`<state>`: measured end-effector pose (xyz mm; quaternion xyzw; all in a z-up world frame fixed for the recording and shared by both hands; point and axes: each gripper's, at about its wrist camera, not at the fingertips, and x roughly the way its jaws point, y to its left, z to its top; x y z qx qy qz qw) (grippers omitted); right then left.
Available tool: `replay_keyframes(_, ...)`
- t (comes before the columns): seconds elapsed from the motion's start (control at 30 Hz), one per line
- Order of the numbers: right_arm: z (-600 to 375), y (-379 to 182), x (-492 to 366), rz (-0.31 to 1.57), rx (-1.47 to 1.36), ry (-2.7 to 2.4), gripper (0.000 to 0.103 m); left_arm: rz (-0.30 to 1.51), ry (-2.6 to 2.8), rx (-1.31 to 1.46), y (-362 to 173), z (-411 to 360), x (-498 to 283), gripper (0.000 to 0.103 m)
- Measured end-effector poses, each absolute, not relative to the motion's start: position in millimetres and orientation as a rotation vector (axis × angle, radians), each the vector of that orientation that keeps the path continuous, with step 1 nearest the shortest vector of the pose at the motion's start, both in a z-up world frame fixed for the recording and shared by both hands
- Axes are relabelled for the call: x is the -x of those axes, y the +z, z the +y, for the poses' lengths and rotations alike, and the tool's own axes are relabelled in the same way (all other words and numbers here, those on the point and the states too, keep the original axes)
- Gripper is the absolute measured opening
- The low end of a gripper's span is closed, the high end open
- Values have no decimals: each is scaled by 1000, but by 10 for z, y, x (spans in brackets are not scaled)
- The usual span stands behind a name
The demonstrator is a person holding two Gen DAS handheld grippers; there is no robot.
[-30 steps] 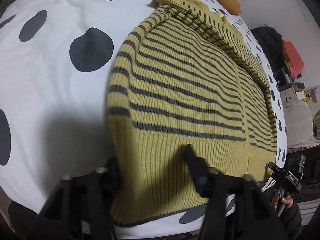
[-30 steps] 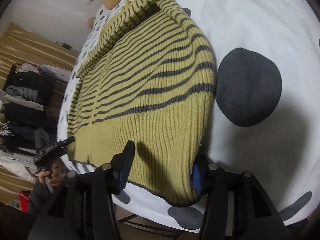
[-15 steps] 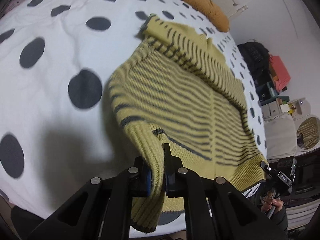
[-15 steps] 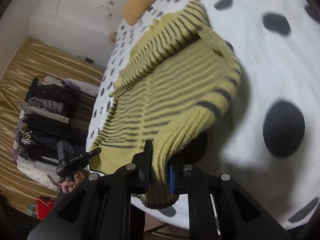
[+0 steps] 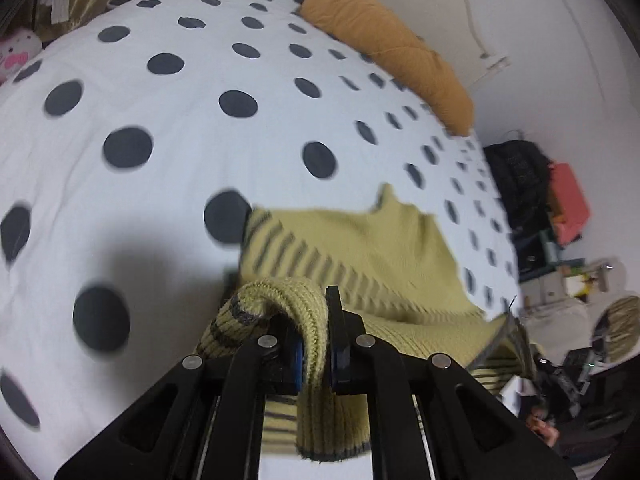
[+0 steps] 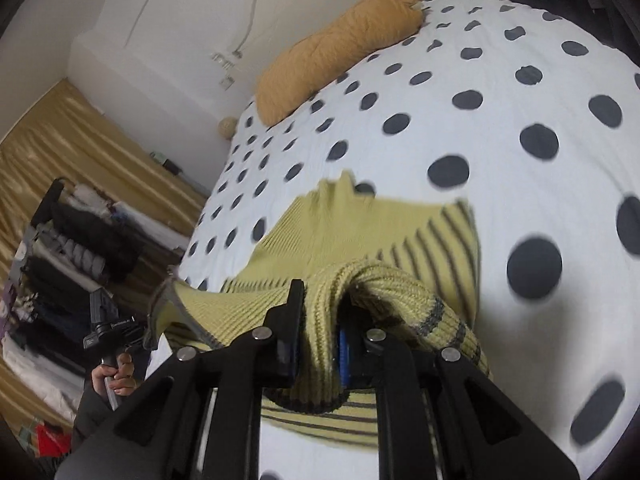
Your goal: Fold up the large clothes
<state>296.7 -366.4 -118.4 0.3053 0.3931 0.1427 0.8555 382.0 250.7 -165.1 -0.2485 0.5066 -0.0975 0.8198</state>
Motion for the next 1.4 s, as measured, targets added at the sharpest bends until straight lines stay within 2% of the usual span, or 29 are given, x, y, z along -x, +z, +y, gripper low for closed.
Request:
replay_keyframes(0.13,-3739,-1626,-3582,925,-618,197,15,1202,-123,453,-2252,2299,-4510,7)
replay_keyframes(0.23,-3831,-2025,-3818,1004,-642,140,15,1238,-124,528,-2593,2335,-4753,8)
replay_keyframes(0.3,-3971,-2179,-3877,1020,-757,128,16,1222,-165,622,-2619,2450,-4849,12)
replay_keyframes(0.4,-4144,-2160,-3850,964,-876,126,23,1209,-235,734,-2515,2637,-4980,12)
replay_keyframes(0.43,-4202,-2133,-3865,954,-928,146,29,1206,-250,763,-2461,2696,-5006,12)
replay_keyframes(0.5,-4243,-2028,-3818,916,-958,175,59,1197,-286,844,-2371,2795,-4993,13)
replay_keyframes(0.53,-4267,-1944,-3760,891,-953,163,91,1192,-299,883,-2340,2858,-4967,13)
replay_keyframes(0.57,-4301,-1861,-3684,851,-954,155,98,1185,-310,910,-2324,2900,-4937,13)
replay_keyframes(0.7,-4412,-1670,-3473,840,-965,108,98,1172,-280,1017,-2319,3104,-4736,14)
replay_keyframes(0.77,-4352,-1541,-3363,844,-921,132,98,1075,-170,1020,-2200,3280,-4602,45)
replay_keyframes(0.8,-4303,-1507,-3350,838,-896,143,98,1019,-127,1009,-2115,3375,-4542,74)
replay_keyframes(0.83,-4220,-1435,-3300,825,-851,166,97,969,-93,990,-2002,3459,-4491,81)
replay_keyframes(0.87,-4095,-1351,-3257,805,-791,195,93,962,-86,973,-1939,3468,-4459,81)
replay_keyframes(0.9,-3984,-1299,-3223,796,-744,219,86,983,-103,925,-1858,3421,-4443,75)
replay_keyframes(0.93,-3804,-1271,-3202,816,-684,235,59,1015,-122,841,-1775,3302,-4409,55)
replay_keyframes(0.97,-3675,-1299,-3217,852,-655,246,39,1054,-138,730,-1697,3113,-4344,46)
replay_keyframes(1.0,-3489,-1358,-3233,905,-626,272,33,1093,-160,620,-1646,2877,-4254,36)
replay_keyframes(1.13,-2753,-1639,-3241,1018,-407,320,32,1156,-400,385,-1677,1916,-3695,34)
replay_keyframes(1.27,-2468,-2023,-3507,1087,-349,297,31,1192,-308,181,-2106,1446,-3797,32)
replay_keyframes(1.33,-2537,-2189,-3777,1094,-355,248,22,1211,-207,138,-2354,1527,-4020,13)
replay_keyframes(1.37,-2590,-2204,-3865,1092,-358,231,4,1191,-185,197,-2390,1665,-4141,12)
replay_keyframes(1.4,-2695,-2204,-3988,1091,-363,188,0,1176,-120,222,-2367,1778,-4220,1)
